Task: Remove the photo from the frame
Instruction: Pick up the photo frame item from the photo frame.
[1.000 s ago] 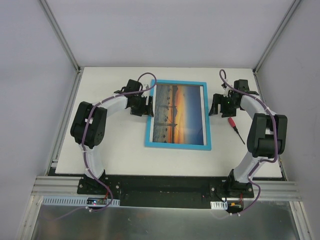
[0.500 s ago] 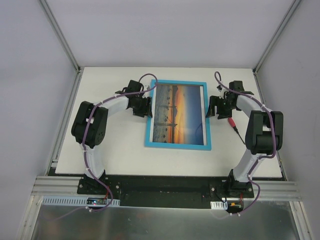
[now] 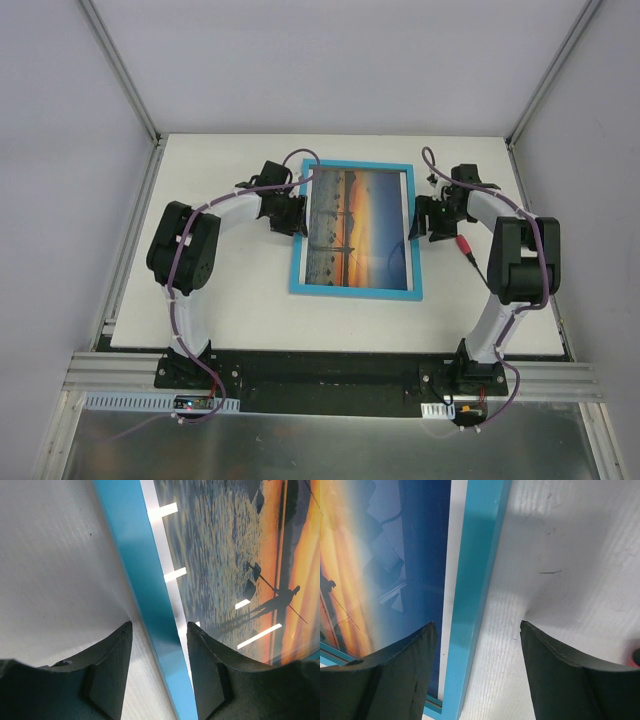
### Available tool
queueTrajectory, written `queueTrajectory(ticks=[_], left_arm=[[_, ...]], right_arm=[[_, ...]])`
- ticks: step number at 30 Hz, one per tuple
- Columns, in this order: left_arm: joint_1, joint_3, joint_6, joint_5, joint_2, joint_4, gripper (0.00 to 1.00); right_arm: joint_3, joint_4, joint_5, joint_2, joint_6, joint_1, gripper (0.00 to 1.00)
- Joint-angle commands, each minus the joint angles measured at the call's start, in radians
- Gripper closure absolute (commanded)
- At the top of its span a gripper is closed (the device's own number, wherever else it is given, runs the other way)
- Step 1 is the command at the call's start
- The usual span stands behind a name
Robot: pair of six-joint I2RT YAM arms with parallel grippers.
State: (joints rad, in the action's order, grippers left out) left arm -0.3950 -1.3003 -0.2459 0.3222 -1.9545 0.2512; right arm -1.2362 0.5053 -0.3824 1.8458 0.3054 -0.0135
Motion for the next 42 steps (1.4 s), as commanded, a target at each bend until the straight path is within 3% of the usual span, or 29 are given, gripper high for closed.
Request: queueTrajectory(ticks=[1, 6, 11, 20, 23, 28, 32, 42], left_arm=[[-0.013, -0.025, -0.003, -0.005, -0.015, 0.022, 0.55], [-0.015, -0.022, -0.003, -0.005, -0.017, 0.022, 0.61], [-0.015, -0.020, -0.004, -0.003, -0.017, 0.022, 0.69], [-0.016, -0.024, -0.007, 0.009, -0.027, 0.025, 0.74], [-0.016, -0.024, -0.007, 0.011, -0.030, 0.023, 0.76], [-0.016, -0.028, -0.007, 0.024, -0.027, 0.023, 0.89], [-0.018, -0.042, -0.006, 0.040, -0.015, 0.029, 1.00], [-0.016, -0.086, 0.010, 0.092, 0.061, 0.045, 1.00]], right_arm=[[-0.029, 0.006, -0.021, 0.016, 0.012, -0.023, 0.32], [-0.032, 0.010, -0.013, 0.030, 0.020, -0.037, 0.41], [-0.034, 0.015, -0.006, 0.036, 0.018, -0.039, 0.56], [-0.037, 0.019, -0.004, 0.055, 0.021, -0.051, 0.64], [-0.040, 0.024, 0.000, 0.058, 0.024, -0.057, 0.76], [-0.045, 0.029, 0.019, 0.047, 0.024, -0.060, 0.99], [-0.048, 0.035, 0.023, 0.015, 0.017, -0.062, 0.99], [-0.051, 0.052, 0.023, -0.109, 0.011, -0.074, 0.99]])
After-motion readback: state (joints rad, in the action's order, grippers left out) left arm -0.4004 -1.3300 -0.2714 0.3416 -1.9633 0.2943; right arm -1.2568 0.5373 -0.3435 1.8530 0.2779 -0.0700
